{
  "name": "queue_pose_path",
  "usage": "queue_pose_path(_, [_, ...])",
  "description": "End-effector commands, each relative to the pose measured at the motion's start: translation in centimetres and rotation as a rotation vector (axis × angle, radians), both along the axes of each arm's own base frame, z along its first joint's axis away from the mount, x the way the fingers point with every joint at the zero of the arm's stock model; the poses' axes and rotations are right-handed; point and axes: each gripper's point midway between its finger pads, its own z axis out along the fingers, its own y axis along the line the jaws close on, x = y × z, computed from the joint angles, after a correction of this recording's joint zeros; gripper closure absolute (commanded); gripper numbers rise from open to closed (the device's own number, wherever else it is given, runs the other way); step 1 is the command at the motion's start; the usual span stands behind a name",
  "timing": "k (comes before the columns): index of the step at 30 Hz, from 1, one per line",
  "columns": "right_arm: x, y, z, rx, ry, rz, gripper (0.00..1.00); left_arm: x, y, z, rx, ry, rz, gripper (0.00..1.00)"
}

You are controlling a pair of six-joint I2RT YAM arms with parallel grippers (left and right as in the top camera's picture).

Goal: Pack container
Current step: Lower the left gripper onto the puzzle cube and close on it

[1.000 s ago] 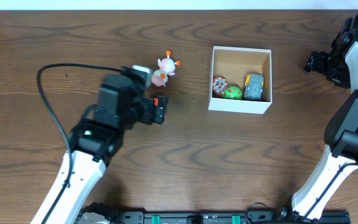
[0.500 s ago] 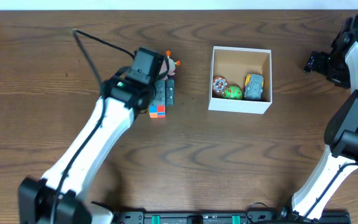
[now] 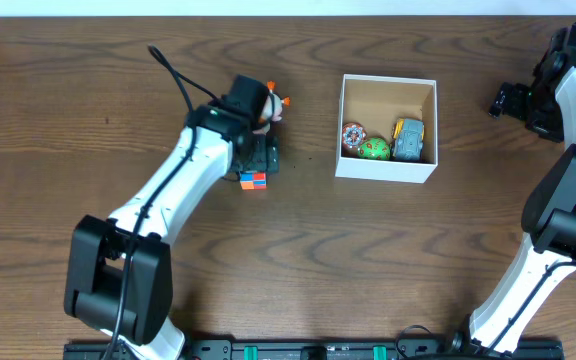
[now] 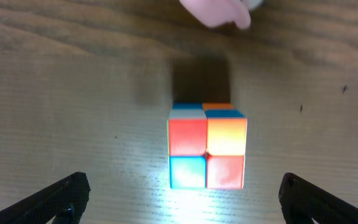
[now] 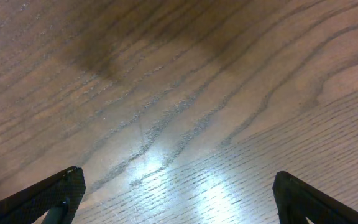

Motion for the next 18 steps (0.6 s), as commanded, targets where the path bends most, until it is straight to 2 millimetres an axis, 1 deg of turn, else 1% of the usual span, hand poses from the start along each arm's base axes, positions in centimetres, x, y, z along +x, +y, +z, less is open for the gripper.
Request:
queue_pose_path(1, [-0.2,-0.4,0.0,-0.001,0.000,-0.018,0.01,1.7,0.1,0.8,-0.057,-0.013,0.001,0.02])
queue_pose_path(4, [-0.2,-0.4,0.0,-0.001,0.000,-0.018,0.01,1.7,0.9,0.5,-0.052,0.002,0.021,0.02])
queue_pose_path(7, [-0.2,-0.4,0.0,-0.001,0.000,-0.018,0.01,1.4,1.1,0.4,-0.048,0.015,0.023,0.02])
queue_pose_path(13, [-0.2,-0.4,0.0,-0.001,0.000,-0.018,0.01,1.1,0.3,0.2,-0.052,0.022,0.006,0.02])
queue_pose_path(18, [-0.2,-0.4,0.0,-0.001,0.000,-0.018,0.01,1.2,-1.4,0.3,-0.028,-0.014,-0.149,0.02])
